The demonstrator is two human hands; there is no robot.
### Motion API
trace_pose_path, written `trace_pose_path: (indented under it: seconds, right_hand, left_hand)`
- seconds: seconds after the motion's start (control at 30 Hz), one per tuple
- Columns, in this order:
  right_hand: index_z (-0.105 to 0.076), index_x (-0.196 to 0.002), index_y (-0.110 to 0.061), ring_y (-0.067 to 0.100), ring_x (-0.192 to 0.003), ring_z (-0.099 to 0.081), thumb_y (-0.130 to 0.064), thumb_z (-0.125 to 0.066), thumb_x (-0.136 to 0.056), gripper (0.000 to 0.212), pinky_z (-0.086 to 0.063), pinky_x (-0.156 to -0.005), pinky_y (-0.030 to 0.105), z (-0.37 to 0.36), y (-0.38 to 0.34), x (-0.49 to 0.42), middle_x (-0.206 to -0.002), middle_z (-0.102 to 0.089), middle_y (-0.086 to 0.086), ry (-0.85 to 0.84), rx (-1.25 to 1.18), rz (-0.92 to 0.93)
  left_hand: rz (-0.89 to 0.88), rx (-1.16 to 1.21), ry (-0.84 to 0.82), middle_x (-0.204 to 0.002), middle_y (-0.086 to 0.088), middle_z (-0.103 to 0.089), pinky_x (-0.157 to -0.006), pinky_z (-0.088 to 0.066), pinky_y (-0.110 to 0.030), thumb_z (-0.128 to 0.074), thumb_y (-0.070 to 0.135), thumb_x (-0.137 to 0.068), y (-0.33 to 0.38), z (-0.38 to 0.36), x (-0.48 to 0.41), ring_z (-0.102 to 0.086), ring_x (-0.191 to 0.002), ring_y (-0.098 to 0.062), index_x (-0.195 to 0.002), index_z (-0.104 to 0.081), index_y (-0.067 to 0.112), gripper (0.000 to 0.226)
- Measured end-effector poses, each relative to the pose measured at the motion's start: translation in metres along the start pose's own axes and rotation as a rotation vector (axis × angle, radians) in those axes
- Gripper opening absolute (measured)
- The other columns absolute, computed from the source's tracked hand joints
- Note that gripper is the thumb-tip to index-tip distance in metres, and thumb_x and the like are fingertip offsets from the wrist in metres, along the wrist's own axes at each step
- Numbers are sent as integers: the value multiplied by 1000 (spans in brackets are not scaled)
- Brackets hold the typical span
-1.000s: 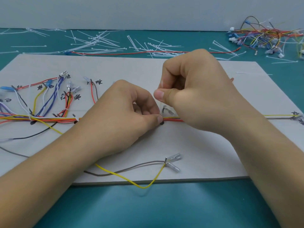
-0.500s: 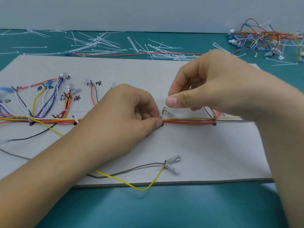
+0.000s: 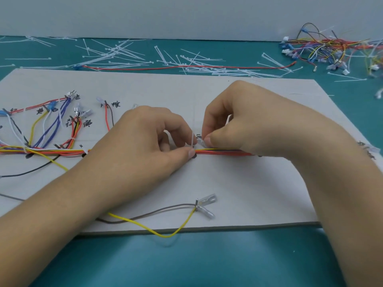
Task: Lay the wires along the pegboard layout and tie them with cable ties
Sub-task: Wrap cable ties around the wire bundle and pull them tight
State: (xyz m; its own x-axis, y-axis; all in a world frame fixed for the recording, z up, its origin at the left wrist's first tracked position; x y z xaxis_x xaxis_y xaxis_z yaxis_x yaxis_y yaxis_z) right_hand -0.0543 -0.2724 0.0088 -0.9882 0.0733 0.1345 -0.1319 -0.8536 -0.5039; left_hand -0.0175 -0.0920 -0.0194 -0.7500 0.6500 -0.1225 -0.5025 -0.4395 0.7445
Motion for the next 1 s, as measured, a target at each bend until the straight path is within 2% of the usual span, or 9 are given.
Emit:
trace_pose_path:
  seconds: [0.13, 0.2, 0.33, 0.4, 0.47, 0.63, 0.77, 0.9, 1.0]
  right_hand:
    - [-77, -74, -31, -1, -45, -55, -28, -75, -82, 9, -45, -43, 22, 6, 3, 1, -65, -70, -12, 14, -10, -17]
    - [-77, -74, -30, -1, -48, -56, -26, -74, -83, 10, -44, -48, 20, 18, 8, 1, -67, -71, -10, 113, -3, -33]
    - [-77, -72, -32, 2, -42, -56, -29, -79, -80, 9, -38, -48, 21, 44, 28, 5, -57, -68, -9, 257, -4, -157]
    - [-77, -73, -35, 5, -36, -54, -39, -83, -73, 7, -40, -48, 21, 47, 36, 8, -55, -69, -4, 191, -29, -215]
    - [-79, -74, -32, 10, -41, -56, -47, -82, -62, 20, -46, -51, 26, 45, 39, 12, -58, -72, 0, 38, -4, -260]
    - [-79, -78, -32, 11, -36, -51, -45, -86, -58, 24, -43, -45, 23, 47, 37, 21, -58, -71, 3, -99, 24, -298]
    - [-77, -84, -27, 16, -38, -53, -36, -87, -59, 29, -38, -36, 21, 47, 34, 26, -63, -72, 7, -120, -11, -276]
    - [-78, -70, -15, 19, -44, -68, -22, -82, -69, 8, -41, -33, 21, 43, 32, 30, -65, -75, 9, -167, -32, -342]
    - [-76, -64, -15, 21, -51, -72, -12, -78, -81, 18, -45, -36, 22, 34, 29, 29, -63, -75, 8, -212, 31, -352]
  left_hand:
    - [-16, -5, 7, -83, 11, -70, -56, -41, -23, -78, 25, -80, -2, -1, 0, -54, -52, -10, -75, -73, 30, 9]
    - [-26, -11, 8, -84, 11, -70, -55, -42, -21, -78, 24, -81, -2, -1, -1, -55, -53, -10, -75, -73, 31, 10]
    - [-47, -27, -3, -83, 13, -69, -54, -42, -20, -79, 27, -85, -3, -1, -1, -54, -53, -10, -77, -73, 30, 10]
    - [-63, -36, -12, -79, 16, -67, -53, -41, -19, -78, 29, -84, -3, -1, -2, -54, -54, -10, -78, -74, 29, 7]
    - [-71, -54, -8, -75, 19, -65, -54, -40, -17, -80, 25, -86, -3, -1, -2, -55, -55, -10, -79, -75, 28, 9]
    - [-77, -77, -22, -63, 29, -60, -53, -38, -14, -75, 26, -85, -1, -1, -2, -52, -52, -4, -79, -75, 27, 5]
    - [-63, -71, -31, -58, 30, -58, -53, -39, -13, -76, 26, -85, -1, -1, -2, -50, -49, -2, -79, -75, 26, 6]
    - [-44, -66, -28, -54, 25, -57, -51, -38, -15, -75, 28, -85, -1, 0, -1, -49, -47, -3, -78, -75, 26, 8]
    - [-22, -93, -26, -51, 19, -56, -48, -36, -18, -74, 32, -84, -1, -1, -3, -49, -46, -6, -76, -74, 27, 9]
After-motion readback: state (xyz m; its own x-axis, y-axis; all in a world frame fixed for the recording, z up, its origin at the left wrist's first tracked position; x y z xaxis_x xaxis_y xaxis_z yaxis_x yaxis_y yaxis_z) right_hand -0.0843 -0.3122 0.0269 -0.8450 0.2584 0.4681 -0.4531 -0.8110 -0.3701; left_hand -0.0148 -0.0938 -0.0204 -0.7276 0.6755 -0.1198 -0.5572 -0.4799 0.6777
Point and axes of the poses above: each hand's wrist, its own x-axis away from the middle knuckle, its own z-axis out of the back of the hand, y = z × x, the point moved 3 cm from there along -x, towards the middle knuckle
